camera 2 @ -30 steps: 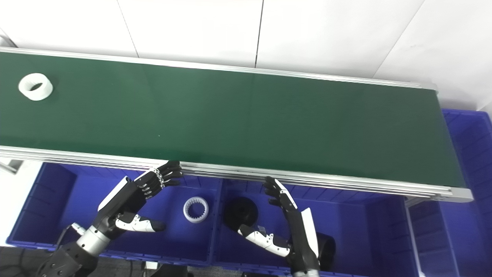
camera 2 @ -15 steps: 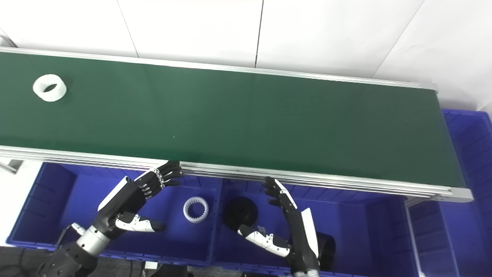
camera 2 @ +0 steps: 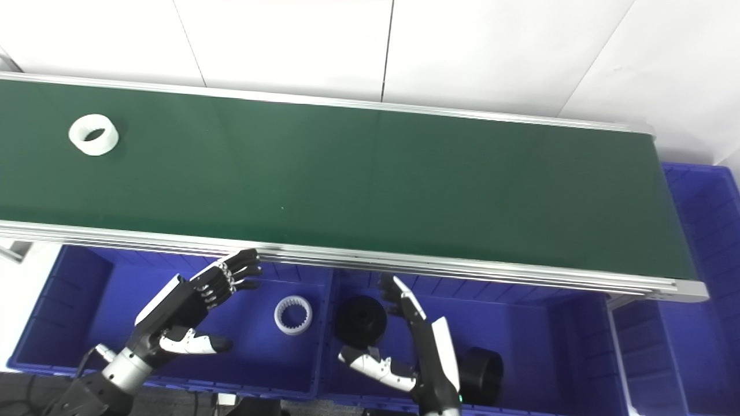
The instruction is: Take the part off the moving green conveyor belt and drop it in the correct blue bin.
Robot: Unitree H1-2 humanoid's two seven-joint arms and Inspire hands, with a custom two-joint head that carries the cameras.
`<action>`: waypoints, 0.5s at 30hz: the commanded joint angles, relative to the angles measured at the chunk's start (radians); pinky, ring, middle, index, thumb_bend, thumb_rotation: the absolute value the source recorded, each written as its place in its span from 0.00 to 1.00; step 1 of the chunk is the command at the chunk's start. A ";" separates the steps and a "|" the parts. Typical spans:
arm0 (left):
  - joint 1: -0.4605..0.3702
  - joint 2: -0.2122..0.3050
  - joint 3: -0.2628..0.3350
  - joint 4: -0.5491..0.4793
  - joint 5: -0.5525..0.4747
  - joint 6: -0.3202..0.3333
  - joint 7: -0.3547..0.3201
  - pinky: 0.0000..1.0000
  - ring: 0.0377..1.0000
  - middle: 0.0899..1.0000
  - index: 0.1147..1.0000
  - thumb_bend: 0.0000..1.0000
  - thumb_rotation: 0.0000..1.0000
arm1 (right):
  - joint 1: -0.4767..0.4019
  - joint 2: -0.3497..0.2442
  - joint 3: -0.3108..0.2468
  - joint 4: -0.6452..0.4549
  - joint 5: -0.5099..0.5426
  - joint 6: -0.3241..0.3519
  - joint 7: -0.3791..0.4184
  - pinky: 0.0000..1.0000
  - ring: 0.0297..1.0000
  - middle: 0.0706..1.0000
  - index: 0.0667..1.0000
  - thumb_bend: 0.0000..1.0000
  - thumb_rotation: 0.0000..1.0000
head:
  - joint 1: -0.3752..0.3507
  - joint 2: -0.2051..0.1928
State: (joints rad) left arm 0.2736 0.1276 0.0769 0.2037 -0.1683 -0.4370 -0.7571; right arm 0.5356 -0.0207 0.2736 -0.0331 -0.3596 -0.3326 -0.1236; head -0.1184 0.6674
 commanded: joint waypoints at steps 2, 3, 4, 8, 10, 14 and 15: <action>-0.007 -0.016 -0.006 -0.006 0.028 -0.033 -0.004 0.79 0.85 0.87 0.84 0.94 0.37 | -0.001 -0.015 -0.011 0.023 0.036 -0.118 -0.021 0.77 0.83 0.85 0.87 0.81 0.40 | 0.145 -0.074; -0.005 -0.015 -0.013 -0.013 0.049 -0.033 0.012 0.78 0.85 0.87 0.84 0.95 0.37 | -0.005 -0.021 -0.011 0.034 0.045 -0.129 -0.021 0.78 0.84 0.85 0.87 0.81 0.40 | 0.145 -0.074; -0.003 -0.014 -0.021 -0.018 0.070 -0.033 0.030 0.78 0.84 0.86 0.83 0.94 0.37 | -0.011 -0.027 -0.008 0.045 0.053 -0.135 -0.026 0.79 0.84 0.85 0.88 0.80 0.40 | 0.175 -0.095; -0.012 -0.020 -0.033 -0.020 0.092 -0.033 0.063 0.73 0.81 0.84 0.81 0.94 0.37 | -0.029 -0.046 0.006 0.072 0.049 -0.137 -0.058 0.78 0.84 0.85 0.88 0.79 0.42 | 0.198 -0.119; -0.009 -0.019 -0.041 -0.029 0.113 -0.033 0.096 0.72 0.79 0.83 0.80 0.95 0.38 | -0.035 -0.054 0.013 0.082 0.053 -0.137 -0.070 0.77 0.84 0.84 0.88 0.80 0.42 | 0.205 -0.128; -0.005 -0.049 -0.025 -0.027 0.097 -0.033 0.150 0.71 0.77 0.80 0.77 0.94 0.42 | -0.045 -0.066 0.024 0.097 0.074 -0.137 -0.079 0.78 0.84 0.84 0.88 0.79 0.42 | 0.211 -0.143; -0.005 -0.058 -0.018 -0.027 0.090 -0.033 0.159 0.70 0.76 0.79 0.76 0.93 0.42 | -0.046 -0.067 0.023 0.100 0.076 -0.137 -0.078 0.79 0.84 0.85 0.88 0.79 0.41 | 0.211 -0.150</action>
State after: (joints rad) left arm 0.2732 0.0836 0.0498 0.1930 -0.0485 -0.4371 -0.6149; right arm 0.4914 -0.0857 0.2942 0.0775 -0.2940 -0.4098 -0.1898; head 0.0920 0.5170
